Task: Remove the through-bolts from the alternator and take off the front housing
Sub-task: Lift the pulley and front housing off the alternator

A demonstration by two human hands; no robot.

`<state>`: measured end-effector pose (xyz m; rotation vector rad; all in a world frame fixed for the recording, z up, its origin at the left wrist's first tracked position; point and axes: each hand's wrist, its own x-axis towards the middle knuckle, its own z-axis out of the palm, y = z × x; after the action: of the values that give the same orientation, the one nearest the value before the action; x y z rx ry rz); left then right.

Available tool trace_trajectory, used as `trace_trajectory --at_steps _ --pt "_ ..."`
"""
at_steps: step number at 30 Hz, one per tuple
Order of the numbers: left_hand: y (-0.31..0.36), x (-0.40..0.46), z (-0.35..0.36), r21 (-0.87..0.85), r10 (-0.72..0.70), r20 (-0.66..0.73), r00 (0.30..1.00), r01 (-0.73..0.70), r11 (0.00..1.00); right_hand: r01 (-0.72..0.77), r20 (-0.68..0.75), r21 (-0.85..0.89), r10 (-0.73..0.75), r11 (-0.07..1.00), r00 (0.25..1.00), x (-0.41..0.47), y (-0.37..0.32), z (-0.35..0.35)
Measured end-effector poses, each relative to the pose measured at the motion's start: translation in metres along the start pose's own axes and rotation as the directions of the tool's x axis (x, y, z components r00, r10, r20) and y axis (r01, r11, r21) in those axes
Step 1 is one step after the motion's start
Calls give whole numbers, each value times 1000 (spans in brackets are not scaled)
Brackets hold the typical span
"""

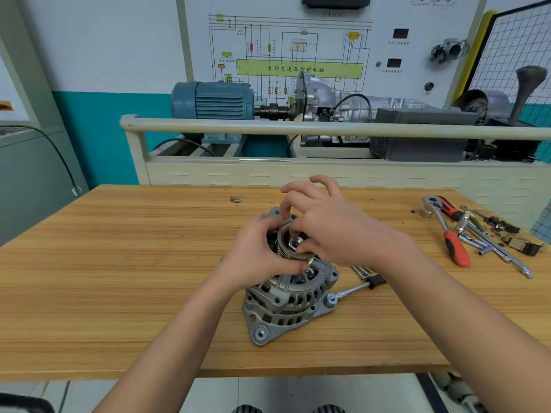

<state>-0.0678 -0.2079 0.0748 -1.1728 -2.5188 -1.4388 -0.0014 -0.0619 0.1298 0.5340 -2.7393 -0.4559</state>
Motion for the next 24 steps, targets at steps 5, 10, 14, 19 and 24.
trace_trajectory --at_steps 5,10,14,19,24 --pt "1 1 -12 -108 30 100 995 -19 994 50 -58 58 -46 997 997 -1 5 1" --pt "1 2 -6 -43 37 115 993 -32 999 -115 -46 362 141 925 989 -9 14 -1" --pt "3 1 4 40 -13 -42 999 15 999 -233 -48 392 273 890 961 -7 6 1" --pt "2 0 6 61 1 -74 997 3 998 -295 45 269 294 917 955 4 -6 1" --pt "4 -2 4 62 16 -67 998 -12 998 -214 94 258 196 942 976 9 -11 -6"
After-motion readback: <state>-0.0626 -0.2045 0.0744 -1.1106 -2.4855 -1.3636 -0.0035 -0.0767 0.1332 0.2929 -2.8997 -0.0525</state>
